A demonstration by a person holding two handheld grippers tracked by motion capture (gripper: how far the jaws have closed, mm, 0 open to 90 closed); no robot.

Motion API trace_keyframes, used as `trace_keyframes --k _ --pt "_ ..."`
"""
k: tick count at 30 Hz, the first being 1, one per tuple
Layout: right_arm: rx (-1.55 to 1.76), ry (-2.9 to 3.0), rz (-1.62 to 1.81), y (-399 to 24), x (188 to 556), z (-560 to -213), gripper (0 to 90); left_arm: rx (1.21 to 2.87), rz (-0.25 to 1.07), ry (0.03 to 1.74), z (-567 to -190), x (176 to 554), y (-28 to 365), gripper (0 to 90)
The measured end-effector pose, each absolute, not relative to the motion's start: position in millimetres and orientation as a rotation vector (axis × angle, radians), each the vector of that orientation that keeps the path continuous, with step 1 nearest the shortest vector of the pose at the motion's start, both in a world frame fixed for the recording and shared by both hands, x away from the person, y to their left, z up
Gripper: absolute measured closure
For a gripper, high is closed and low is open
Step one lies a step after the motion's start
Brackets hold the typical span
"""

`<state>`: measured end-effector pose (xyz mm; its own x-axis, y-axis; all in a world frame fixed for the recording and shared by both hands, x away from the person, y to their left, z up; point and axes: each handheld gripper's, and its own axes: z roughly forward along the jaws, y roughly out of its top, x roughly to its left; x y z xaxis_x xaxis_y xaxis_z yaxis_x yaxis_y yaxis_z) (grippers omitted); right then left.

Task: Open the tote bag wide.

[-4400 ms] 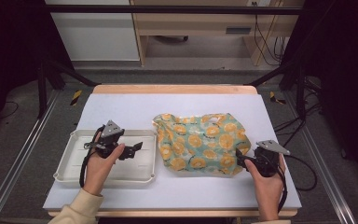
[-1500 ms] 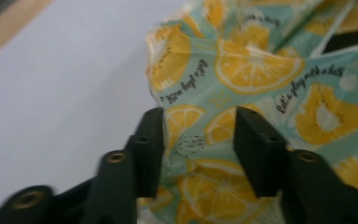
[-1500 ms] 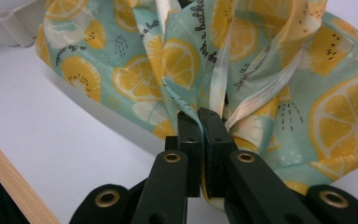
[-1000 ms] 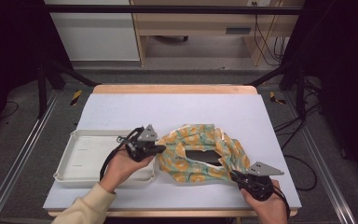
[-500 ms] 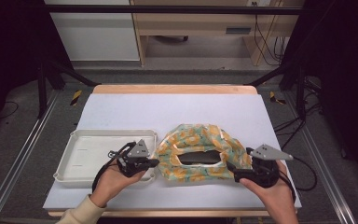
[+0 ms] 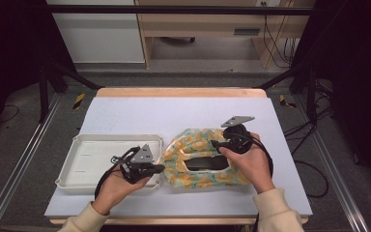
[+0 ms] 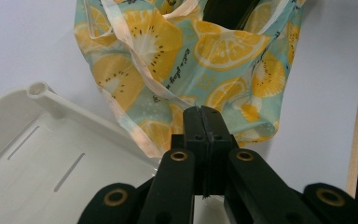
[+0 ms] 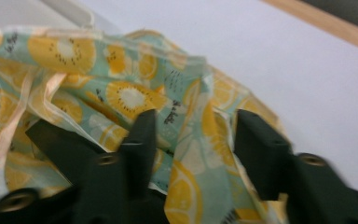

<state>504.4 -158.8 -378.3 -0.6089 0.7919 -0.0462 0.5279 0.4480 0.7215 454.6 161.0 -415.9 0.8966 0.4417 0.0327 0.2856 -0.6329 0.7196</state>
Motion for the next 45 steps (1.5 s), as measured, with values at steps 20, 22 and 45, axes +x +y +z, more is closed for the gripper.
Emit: trace_keyframes --k 20,22,45 --pt "0.947 2.385 1.167 -213 369 -426 89.5 2.278 0.394 0.606 -419 463 171 90.0" --pt "0.952 2.394 1.163 -214 368 -431 89.5 2.279 0.400 0.606 -419 463 171 90.0" --pt "0.945 2.370 1.100 -212 388 -417 30.9 2.334 0.230 0.437 -414 462 141 49.5"
